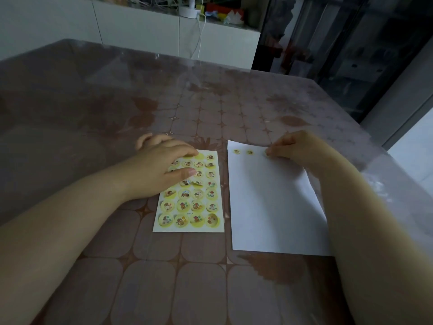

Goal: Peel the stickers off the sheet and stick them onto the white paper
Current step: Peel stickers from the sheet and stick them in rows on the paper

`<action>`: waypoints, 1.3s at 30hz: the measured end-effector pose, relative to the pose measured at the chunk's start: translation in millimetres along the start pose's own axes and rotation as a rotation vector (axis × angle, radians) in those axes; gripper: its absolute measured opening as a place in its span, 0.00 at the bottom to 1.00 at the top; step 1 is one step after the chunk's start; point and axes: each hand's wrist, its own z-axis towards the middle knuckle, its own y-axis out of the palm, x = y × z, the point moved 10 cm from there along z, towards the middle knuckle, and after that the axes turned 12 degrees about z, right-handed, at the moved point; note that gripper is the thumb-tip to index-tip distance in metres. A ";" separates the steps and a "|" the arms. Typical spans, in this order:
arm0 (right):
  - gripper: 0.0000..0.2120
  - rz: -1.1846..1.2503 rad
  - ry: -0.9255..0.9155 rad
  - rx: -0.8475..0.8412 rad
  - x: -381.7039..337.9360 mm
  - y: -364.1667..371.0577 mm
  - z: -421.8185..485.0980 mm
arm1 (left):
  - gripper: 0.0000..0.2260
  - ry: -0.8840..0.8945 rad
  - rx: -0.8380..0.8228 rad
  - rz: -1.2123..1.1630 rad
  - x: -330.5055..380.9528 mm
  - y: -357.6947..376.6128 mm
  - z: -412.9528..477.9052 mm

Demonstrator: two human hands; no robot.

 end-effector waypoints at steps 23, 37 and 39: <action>0.13 0.002 0.022 0.088 4.9 2.5 11.5 | 0.35 0.020 -0.007 0.016 -0.5 1.9 0.4; 0.11 -0.269 -0.536 -0.115 -79.7 91.2 -32.4 | 0.36 0.002 -0.050 0.030 -2.0 5.3 0.7; 0.13 -0.263 -0.524 -0.119 -79.4 97.8 -32.2 | 0.35 0.008 -0.054 0.032 -1.6 6.1 0.6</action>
